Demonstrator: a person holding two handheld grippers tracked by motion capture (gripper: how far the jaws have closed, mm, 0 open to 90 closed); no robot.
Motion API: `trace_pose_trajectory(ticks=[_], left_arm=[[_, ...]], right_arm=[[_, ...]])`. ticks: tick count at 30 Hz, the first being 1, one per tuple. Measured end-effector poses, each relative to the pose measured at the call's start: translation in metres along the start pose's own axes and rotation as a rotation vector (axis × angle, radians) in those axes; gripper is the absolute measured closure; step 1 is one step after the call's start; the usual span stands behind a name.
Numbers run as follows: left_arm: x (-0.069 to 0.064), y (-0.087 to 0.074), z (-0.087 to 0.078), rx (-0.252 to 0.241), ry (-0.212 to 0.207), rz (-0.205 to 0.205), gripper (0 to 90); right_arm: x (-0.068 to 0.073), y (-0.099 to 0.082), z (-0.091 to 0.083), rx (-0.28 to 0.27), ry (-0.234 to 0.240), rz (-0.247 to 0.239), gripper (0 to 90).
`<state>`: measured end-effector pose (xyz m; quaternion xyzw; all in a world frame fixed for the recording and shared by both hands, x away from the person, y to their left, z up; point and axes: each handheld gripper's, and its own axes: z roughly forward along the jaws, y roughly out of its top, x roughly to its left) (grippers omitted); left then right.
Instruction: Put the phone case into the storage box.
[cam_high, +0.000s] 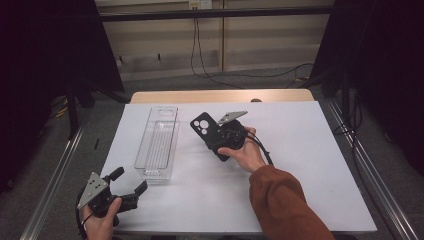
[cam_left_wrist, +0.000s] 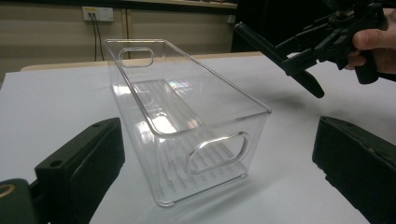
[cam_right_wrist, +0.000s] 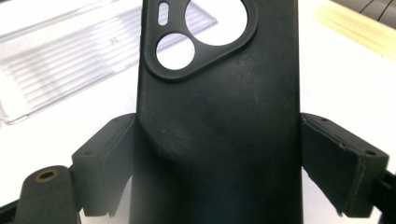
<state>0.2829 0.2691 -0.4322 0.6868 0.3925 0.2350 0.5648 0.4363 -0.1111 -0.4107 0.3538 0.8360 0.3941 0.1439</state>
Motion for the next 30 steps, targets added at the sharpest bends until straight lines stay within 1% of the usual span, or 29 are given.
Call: trace_pose_trajectory(ticks=[2,3,5,6,7,8,14,15,17,18,19,20,23,26,29,30], left_arm=[[0.000,0.000,0.000,0.000,0.000,0.000,2.4],[0.000,0.000,0.000,0.003,0.002,0.002,2.3],[0.001,0.000,0.000,0.004,0.003,0.003,2.4],[0.001,0.000,0.000,0.006,0.004,0.004,2.4],[0.001,0.000,0.000,0.007,0.003,0.004,2.4],[0.001,0.000,0.000,0.005,0.003,0.004,2.4],[0.000,0.000,0.000,0.003,0.003,0.002,2.4],[0.000,0.000,0.000,0.001,0.003,0.000,2.4],[0.001,0.000,-0.001,0.002,0.004,0.001,2.4],[0.000,0.000,0.000,-0.002,0.006,-0.004,2.3],[0.000,0.000,0.000,-0.002,0.006,-0.004,2.4],[0.001,0.000,0.000,0.002,0.003,0.001,2.3],[0.001,0.000,-0.001,-0.003,-0.005,0.000,1.8],[0.001,0.000,0.000,-0.001,-0.003,0.002,1.8],[0.000,0.000,0.000,-0.003,-0.003,-0.001,1.8],[0.000,0.000,0.000,-0.004,-0.004,-0.001,1.8]], right_arm=[[0.000,-0.001,-0.002,-0.022,0.000,-0.002,14.8],[0.000,-0.003,-0.003,-0.044,0.002,-0.002,14.8],[0.000,-0.004,-0.004,-0.053,0.007,-0.003,14.7],[0.000,-0.006,-0.006,-0.078,0.023,0.002,14.7],[0.000,-0.006,-0.006,-0.078,0.023,0.002,14.7],[0.000,-0.008,-0.009,-0.095,0.020,-0.005,14.7],[-0.001,-0.014,-0.021,-0.164,0.029,-0.004,14.7],[-0.001,-0.014,-0.021,-0.164,0.029,-0.004,14.7],[-0.002,-0.020,-0.028,-0.199,0.034,0.004,14.7],[-0.002,-0.022,-0.029,-0.204,0.035,0.005,14.7],[-0.002,-0.022,-0.029,-0.204,0.035,0.005,14.7],[-0.003,-0.027,-0.033,-0.219,0.042,0.011,14.6],[-0.004,-0.031,-0.037,-0.225,0.040,0.016,14.6],[-0.007,-0.037,-0.047,-0.247,0.034,0.026,14.6],[-0.008,-0.041,-0.055,-0.261,0.032,0.023,14.6],[-0.008,-0.041,-0.055,-0.261,0.032,0.023,14.6]])
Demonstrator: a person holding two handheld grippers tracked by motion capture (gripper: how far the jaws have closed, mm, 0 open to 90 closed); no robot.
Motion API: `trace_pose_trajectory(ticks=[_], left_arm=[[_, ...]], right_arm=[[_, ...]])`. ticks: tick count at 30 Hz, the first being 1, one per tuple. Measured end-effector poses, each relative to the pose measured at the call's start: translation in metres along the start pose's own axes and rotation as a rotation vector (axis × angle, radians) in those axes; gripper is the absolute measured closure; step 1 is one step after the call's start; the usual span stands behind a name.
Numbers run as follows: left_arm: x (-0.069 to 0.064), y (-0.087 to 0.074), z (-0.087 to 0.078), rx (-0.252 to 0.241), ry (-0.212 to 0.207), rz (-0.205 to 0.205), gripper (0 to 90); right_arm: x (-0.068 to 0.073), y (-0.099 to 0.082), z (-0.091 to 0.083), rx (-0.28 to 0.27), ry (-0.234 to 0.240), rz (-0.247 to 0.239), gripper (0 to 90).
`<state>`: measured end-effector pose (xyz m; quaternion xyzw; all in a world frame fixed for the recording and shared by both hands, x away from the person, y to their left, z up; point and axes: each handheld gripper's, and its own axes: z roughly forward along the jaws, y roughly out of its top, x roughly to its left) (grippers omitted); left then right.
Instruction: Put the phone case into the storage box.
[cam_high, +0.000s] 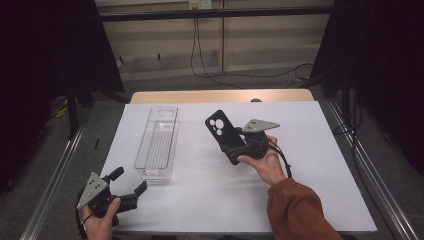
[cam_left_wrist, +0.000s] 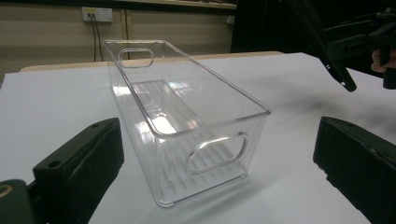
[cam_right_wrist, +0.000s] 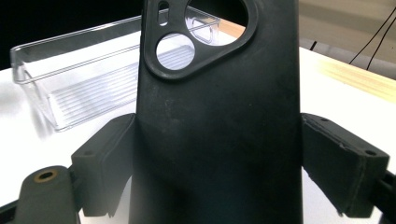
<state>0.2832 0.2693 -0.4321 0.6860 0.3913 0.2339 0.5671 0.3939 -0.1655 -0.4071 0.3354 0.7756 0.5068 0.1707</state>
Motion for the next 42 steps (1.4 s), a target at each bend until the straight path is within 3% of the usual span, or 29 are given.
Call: trace_pose_trajectory(ticks=[6,15,29,35,42], left_arm=[[0.000,0.000,0.000,0.005,0.000,0.011,1.8],[0.000,0.001,0.000,0.006,0.005,0.018,1.8],[-0.001,0.006,0.007,0.033,-0.010,0.008,2.8],[-0.003,0.009,0.013,0.049,-0.050,0.020,2.9],[-0.019,0.014,0.017,0.052,-0.120,0.036,4.0]], right_arm=[[-0.003,-0.006,-0.019,-0.032,0.005,0.005,14.5],[-0.005,-0.015,-0.035,-0.031,0.015,0.008,14.5],[0.010,-0.037,-0.066,-0.071,0.056,0.008,14.4],[0.014,-0.044,-0.074,-0.081,0.066,0.013,14.4],[0.023,-0.051,-0.079,-0.091,0.087,0.015,14.4]])
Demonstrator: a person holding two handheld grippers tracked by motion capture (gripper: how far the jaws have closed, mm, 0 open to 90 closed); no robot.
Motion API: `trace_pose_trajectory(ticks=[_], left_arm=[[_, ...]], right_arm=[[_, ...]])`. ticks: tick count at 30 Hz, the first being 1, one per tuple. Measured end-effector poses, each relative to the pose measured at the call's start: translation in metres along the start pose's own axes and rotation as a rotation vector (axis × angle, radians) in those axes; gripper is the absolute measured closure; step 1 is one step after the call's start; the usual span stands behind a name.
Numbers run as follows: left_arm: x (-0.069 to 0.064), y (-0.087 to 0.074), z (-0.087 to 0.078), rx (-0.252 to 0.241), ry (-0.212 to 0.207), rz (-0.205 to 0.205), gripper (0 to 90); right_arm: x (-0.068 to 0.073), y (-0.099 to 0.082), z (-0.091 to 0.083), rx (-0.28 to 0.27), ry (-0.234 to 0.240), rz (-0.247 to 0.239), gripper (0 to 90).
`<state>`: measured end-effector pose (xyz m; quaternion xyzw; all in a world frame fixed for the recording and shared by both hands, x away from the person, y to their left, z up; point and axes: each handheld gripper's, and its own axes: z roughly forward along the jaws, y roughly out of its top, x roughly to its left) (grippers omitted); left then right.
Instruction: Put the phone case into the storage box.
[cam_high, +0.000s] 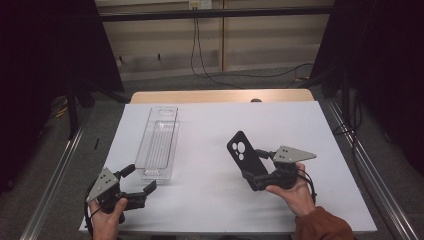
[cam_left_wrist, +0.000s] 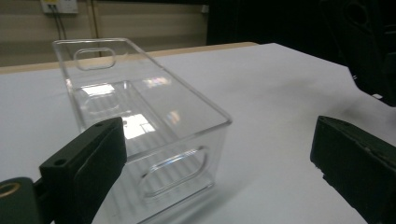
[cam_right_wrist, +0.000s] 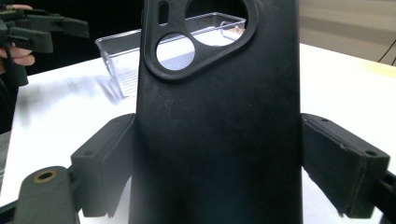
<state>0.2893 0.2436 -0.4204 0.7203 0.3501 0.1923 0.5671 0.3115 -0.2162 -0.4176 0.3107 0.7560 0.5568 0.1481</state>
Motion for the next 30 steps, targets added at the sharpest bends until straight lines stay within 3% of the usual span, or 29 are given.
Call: trace_pose_trajectory(ticks=[6,11,20,30], left_arm=[[-0.009,0.006,0.005,-0.021,-0.047,0.027,5.2],[-0.015,0.010,0.013,-0.005,-0.111,0.017,5.2],[-0.027,0.023,0.032,0.006,-0.238,0.053,5.2],[-0.041,0.032,0.058,0.059,-0.332,0.081,4.9]], right_arm=[[0.013,-0.004,0.003,0.016,0.054,-0.017,14.3],[0.019,-0.003,0.006,0.005,0.075,-0.022,14.2],[0.031,-0.004,0.016,0.019,0.130,-0.038,14.2],[0.031,-0.003,0.016,0.011,0.138,-0.037,14.2]])
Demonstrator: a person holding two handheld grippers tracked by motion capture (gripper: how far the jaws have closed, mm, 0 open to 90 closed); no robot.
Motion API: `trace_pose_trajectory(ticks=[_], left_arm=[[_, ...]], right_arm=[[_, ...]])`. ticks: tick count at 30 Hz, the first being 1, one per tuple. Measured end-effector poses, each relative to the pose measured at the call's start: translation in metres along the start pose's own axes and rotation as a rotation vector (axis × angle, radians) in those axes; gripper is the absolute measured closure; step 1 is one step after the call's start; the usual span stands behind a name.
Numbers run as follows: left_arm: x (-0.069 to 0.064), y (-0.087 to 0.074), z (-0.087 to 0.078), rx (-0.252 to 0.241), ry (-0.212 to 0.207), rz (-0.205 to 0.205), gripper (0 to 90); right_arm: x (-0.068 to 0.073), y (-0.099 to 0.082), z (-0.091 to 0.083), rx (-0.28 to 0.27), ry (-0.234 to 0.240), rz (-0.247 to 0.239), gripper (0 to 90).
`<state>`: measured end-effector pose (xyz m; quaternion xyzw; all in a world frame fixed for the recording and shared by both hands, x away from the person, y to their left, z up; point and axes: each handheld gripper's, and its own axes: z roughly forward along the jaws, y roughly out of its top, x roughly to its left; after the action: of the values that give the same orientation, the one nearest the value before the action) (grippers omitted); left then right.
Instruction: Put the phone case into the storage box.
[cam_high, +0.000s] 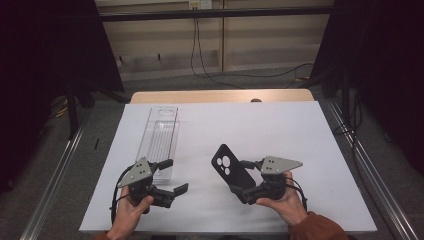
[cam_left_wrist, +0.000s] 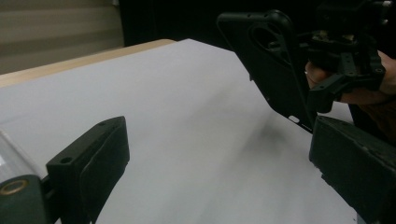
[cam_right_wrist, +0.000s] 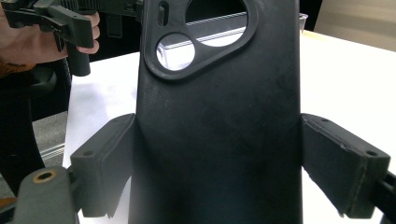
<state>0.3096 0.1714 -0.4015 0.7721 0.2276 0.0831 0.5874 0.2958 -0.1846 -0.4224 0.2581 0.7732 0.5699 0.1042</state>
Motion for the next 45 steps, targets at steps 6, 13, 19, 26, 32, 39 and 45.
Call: trace_pose_trajectory(ticks=[6,13,19,26,32,39,45], left_arm=[[-0.001,0.008,0.013,0.001,-0.038,-0.011,3.1],[0.003,0.016,0.026,0.016,-0.033,0.000,2.2],[0.004,0.024,0.035,0.033,-0.067,0.014,3.7],[0.002,0.034,0.045,0.092,-0.171,0.028,5.5],[0.000,0.042,0.053,0.126,-0.214,0.071,5.5],[0.000,0.049,0.061,0.169,-0.238,0.107,5.4],[0.002,0.053,0.068,0.191,-0.266,0.107,5.1]], right_arm=[[0.002,0.000,0.004,0.006,0.023,-0.008,14.2],[-0.001,-0.001,0.008,0.010,0.044,-0.002,14.2],[-0.005,-0.001,0.011,0.014,0.051,0.001,14.2],[-0.006,-0.001,0.011,0.018,0.071,-0.006,14.2],[-0.005,-0.001,0.011,0.017,0.086,-0.015,14.2],[-0.003,-0.001,0.011,0.024,0.114,-0.020,14.2],[-0.002,-0.001,0.011,0.027,0.129,-0.023,14.2]])
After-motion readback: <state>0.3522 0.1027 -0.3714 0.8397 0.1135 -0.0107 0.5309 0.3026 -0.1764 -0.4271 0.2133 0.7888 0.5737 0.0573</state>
